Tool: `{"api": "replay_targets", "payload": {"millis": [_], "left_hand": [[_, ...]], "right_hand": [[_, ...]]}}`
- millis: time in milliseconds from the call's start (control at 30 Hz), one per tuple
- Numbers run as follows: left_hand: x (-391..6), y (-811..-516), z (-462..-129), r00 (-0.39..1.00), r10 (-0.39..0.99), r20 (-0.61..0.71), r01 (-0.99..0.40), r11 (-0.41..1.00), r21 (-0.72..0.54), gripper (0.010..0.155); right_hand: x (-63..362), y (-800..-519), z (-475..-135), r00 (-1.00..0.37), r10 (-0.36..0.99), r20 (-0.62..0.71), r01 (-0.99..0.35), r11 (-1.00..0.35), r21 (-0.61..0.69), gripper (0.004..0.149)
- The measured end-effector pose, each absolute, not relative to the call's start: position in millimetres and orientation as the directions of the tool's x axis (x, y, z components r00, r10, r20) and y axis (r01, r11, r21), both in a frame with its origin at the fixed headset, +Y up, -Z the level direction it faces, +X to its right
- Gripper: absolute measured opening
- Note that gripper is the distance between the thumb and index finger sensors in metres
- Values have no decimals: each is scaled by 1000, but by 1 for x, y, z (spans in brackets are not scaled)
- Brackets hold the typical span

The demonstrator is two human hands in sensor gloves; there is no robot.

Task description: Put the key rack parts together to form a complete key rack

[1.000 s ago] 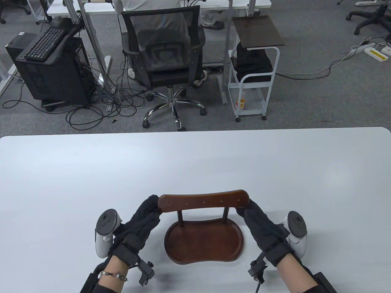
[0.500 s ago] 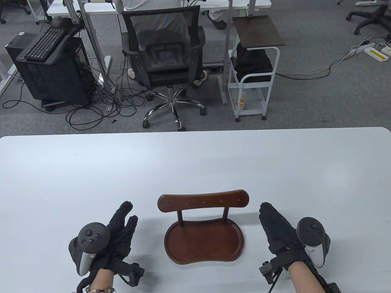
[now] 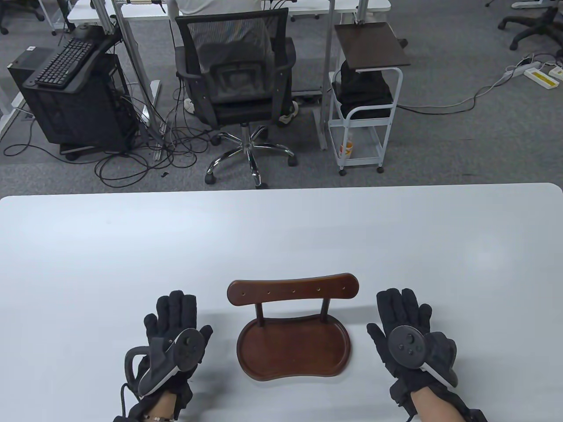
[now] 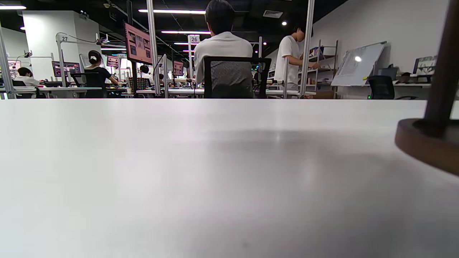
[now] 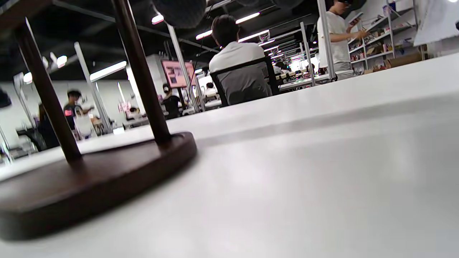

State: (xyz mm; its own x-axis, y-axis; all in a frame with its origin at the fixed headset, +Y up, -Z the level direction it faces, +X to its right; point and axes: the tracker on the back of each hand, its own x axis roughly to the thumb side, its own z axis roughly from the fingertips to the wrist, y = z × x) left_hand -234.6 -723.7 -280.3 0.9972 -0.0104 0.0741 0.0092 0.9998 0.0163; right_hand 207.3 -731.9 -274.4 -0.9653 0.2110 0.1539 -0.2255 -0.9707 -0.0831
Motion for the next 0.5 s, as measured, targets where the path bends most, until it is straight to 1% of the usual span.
{"api": "replay_targets", "payload": {"millis": [67, 133, 267, 500], "left_hand": [[-233, -726, -280, 996, -38, 80, 38, 999, 6, 75], [-231, -728, -280, 995, -49, 86, 49, 999, 3, 75], [-230, -730, -280, 995, -43, 91, 45, 999, -19, 75], [-227, -734, -280, 994, -41, 103, 47, 997, -56, 75]], "right_hand": [[204, -735, -275, -977, 141, 162, -157, -984, -88, 70], [203, -737, -275, -979, 122, 161, -135, -988, -75, 72], [201, -743, -275, -978, 127, 164, -136, -989, -49, 73], [201, -745, -275, -973, 157, 166, -163, -986, -20, 72]]}}
